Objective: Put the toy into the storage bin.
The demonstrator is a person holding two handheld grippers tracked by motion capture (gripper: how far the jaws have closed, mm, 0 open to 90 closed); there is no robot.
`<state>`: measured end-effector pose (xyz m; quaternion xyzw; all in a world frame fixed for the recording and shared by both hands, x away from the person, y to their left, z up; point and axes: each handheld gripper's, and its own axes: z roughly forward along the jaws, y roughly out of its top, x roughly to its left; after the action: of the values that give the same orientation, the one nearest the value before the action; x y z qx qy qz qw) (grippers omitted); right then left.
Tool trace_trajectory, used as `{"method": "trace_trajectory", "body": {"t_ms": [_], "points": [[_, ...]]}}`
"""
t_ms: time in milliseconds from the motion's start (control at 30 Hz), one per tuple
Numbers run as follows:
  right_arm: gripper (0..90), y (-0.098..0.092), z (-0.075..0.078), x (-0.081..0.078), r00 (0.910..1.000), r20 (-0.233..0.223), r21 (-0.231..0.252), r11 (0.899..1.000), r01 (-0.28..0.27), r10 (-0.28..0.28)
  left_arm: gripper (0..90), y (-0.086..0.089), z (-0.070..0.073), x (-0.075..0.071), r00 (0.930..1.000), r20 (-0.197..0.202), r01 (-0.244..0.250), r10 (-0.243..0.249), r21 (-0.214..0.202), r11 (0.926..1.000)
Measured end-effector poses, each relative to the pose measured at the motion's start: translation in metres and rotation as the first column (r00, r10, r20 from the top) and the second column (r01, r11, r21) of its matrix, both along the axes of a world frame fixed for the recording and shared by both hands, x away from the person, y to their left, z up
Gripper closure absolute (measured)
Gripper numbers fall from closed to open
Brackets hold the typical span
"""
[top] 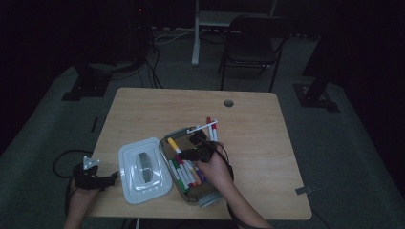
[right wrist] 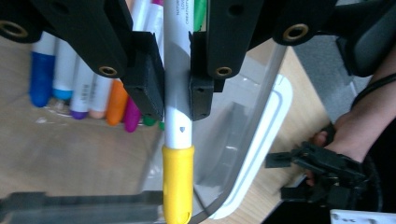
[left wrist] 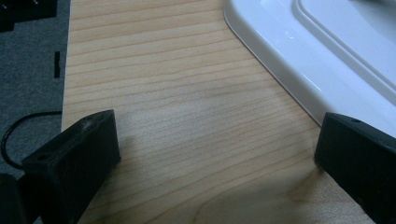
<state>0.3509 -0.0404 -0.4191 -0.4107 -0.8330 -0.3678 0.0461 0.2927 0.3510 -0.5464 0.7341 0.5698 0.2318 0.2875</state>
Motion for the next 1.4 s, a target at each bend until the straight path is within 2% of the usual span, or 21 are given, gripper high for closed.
{"method": "trace_trajectory", "body": {"t_ms": [300,367,433,500,533,633,733,767,833,933,1000,1067,1133,1267,1333,1367,1400], "points": [[76.7,0.018,-0.013,-0.006,0.9947,-0.066,-0.048,0.995,-0.082,0.079,0.5,0.0,0.0,0.0,1.0,-0.001,0.0,0.0,0.0,1.0],[76.6,0.023,-0.019,-0.004,0.9877,-0.108,-0.065,0.991,-0.121,0.113,0.5,0.0,0.0,0.0,1.0,-0.001,0.0,0.0,0.0,1.0],[76.6,0.028,-0.023,-0.002,0.9831,-0.128,-0.107,0.984,-0.145,0.13,0.5,0.0,0.0,0.0,1.0,0.0,0.0,0.0,0.0,1.0],[76.5,0.033,-0.027,-0.001,0.979,-0.142,-0.13,0.978,-0.165,0.146,0.5,0.0,0.0,0.0,1.0,-0.001,0.001,-0.001,0.001,1.0],[76.5,0.036,-0.029,0.0,0.9761,-0.15,-0.152,0.972,-0.18,0.157,0.5,0.0,0.0,0.0,1.0,-0.001,0.001,-0.001,0.001,1.0],[76.4,0.041,-0.033,0.002,0.9726,-0.164,-0.19,0.962,-0.195,0.165,0.5,0.0,0.0,0.0,1.0,-0.001,0.0,0.0,0.002,1.0],[76.0,0.042,-0.037,0.007,0.9643,-0.198,-0.202,0.955,-0.215,0.175,0.5,0.0,0.0,0.0,1.0,-0.001,-0.001,0.001,-0.002,1.0],[75.9,0.042,-0.038,0.008,0.9628,-0.21,-0.198,0.957,-0.213,0.171,0.5,0.0,0.0,0.0,1.0,-0.001,-0.001,0.001,-0.002,1.0],[75.9,0.043,-0.042,0.01,0.9585,-0.226,-0.23,0.947,-0.226,0.174,0.5,0.0,0.0,0.0,1.0,-0.001,0.0,0.0,-0.001,1.0],[74.7,0.044,-0.048,0.011,0.9553,-0.243,-0.247,0.942,-0.229,0.169,0.5,0.0,0.0,0.0,1.0,-0.002,0.0,0.0,-0.001,1.0],[70.9,0.043,-0.047,0.011,0.9562,-0.237,-0.229,0.947,-0.227,0.172,0.5,0.0,0.0,0.0,1.0,-0.001,0.0,0.0,-0.001,1.0],[68.4,0.043,-0.044,0.01,0.9638,-0.211,-0.232,0.949,-0.212,0.164,0.5,0.0,0.0,0.0,1.0,-0.001,-0.001,0.001,-0.001,1.0],[66.6,0.041,-0.043,0.011,0.9662,-0.198,-0.215,0.955,-0.207,0.165,0.5,0.0,0.0,0.0,1.0,-0.001,-0.001,0.001,-0.002,1.0],[62.1,0.038,-0.039,0.01,0.9708,-0.171,-0.208,0.957,-0.203,0.168,0.5,0.0,0.0,0.0,1.0,0.0,-0.001,0.001,-0.002,1.0],[57.2,0.033,-0.034,0.009,0.9765,-0.145,-0.186,0.965,-0.185,0.159,0.5,0.0,0.0,0.0,1.0,0.001,-0.003,0.003,-0.003,1.0],[57.2,0.033,-0.034,0.009,0.9765,-0.145,-0.186,0.965,-0.185,0.159,0.5,0.0,0.0,0.0,1.0,0.001,-0.003,0.003,-0.003,1.0],[54.4,0.029,-0.03,0.009,0.9796,-0.134,-0.167,0.971,-0.171,0.15,0.5,0.0,0.0,0.0,1.0,-0.001,-0.002,0.002,-0.001,1.0]]}}
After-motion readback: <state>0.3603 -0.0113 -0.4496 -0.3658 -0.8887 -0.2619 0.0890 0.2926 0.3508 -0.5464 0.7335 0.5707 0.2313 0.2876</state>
